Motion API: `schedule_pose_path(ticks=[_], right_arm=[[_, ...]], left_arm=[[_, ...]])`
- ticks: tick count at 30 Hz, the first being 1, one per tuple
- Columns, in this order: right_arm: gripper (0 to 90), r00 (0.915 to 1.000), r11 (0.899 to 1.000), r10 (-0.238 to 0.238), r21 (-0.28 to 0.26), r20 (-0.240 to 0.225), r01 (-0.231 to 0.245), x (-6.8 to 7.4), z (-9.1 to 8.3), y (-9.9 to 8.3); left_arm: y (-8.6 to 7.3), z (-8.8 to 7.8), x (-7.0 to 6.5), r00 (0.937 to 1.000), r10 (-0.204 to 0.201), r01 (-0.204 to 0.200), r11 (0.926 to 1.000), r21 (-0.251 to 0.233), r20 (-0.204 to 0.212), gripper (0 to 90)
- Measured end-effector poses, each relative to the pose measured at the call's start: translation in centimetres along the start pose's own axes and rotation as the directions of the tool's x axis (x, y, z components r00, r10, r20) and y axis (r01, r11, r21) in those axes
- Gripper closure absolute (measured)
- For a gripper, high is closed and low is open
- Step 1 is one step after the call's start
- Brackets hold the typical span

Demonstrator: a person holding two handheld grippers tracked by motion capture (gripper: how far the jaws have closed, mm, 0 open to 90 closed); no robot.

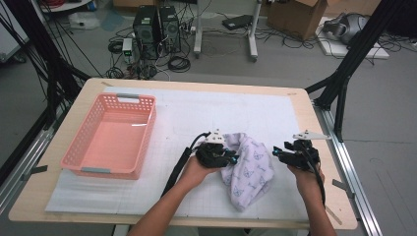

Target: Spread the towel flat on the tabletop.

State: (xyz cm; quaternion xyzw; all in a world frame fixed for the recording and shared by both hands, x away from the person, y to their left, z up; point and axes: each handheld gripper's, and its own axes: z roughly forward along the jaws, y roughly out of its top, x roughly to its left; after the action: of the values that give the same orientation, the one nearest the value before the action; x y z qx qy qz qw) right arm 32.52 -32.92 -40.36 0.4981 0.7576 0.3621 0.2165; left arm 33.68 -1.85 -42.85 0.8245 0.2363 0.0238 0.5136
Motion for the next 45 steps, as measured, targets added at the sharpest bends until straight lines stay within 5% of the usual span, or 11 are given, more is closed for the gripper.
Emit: schedule_pose_path(ticks=[8,16,21,24,25,31,35,36,41,44,45], right_arm=[[74.8,0.9927,0.996,-0.076,0.036,-0.094,0.079,1.3,2.0,2.3],[44.4,0.9615,0.990,-0.053,0.109,-0.270,0.086,4.2,5.9,4.3],[40.9,0.9271,0.965,-0.023,0.235,-0.374,0.119,6.8,9.3,3.8],[70.8,0.9478,0.952,-0.142,0.224,-0.285,0.210,8.0,9.0,3.8],[88.4,0.9318,0.951,-0.135,0.221,-0.337,0.218,7.8,8.9,3.8],[89.7,0.9179,0.996,-0.063,0.032,-0.392,0.082,6.6,7.6,4.7],[55.4,0.9241,0.998,0.003,0.057,-0.382,0.020,5.7,7.5,5.1],[51.1,0.9036,0.997,0.018,0.075,-0.428,0.016,5.6,7.8,5.0],[38.3,0.8882,0.981,-0.031,0.155,-0.458,0.114,7.9,9.6,4.3],[58.5,0.8816,0.968,-0.088,0.168,-0.464,0.184,9.6,10.5,4.0],[83.3,0.8675,0.962,-0.121,0.158,-0.483,0.222,10.0,10.5,4.1]], left_arm=[[-2.6,-5.0,-1.6,0.9994,0.033,-0.033,0.9994,-0.010,-0.008,82.2],[-5.7,-7.5,-2.0,0.9995,0.030,-0.030,0.9993,0.023,-0.002,82.2],[-6.5,-8.1,-2.0,0.9995,0.032,-0.032,0.9993,0.021,-0.003,81.6],[-6.7,-8.4,-1.9,0.9997,0.025,-0.025,0.9997,0.006,0.000,81.6],[-6.6,-8.4,-1.9,0.9997,0.026,-0.026,0.9997,0.000,0.000,81.5],[-6.6,-8.5,-2.1,0.9990,0.043,-0.043,0.9990,-0.008,-0.007,81.2],[-6.7,-8.5,-2.1,0.9987,0.050,-0.051,0.9987,-0.004,-0.004,80.4],[-6.7,-8.5,-2.1,0.9988,0.048,-0.048,0.9988,-0.004,-0.006,79.5],[-6.8,-8.3,-2.0,0.9991,0.041,-0.041,0.9991,0.004,-0.004,77.4],[-6.8,-8.3,-2.0,0.9991,0.043,-0.043,0.9991,0.004,-0.005,77.6],[-6.8,-8.3,-2.0,0.9991,0.041,-0.041,0.9991,-0.003,-0.004,77.9]])
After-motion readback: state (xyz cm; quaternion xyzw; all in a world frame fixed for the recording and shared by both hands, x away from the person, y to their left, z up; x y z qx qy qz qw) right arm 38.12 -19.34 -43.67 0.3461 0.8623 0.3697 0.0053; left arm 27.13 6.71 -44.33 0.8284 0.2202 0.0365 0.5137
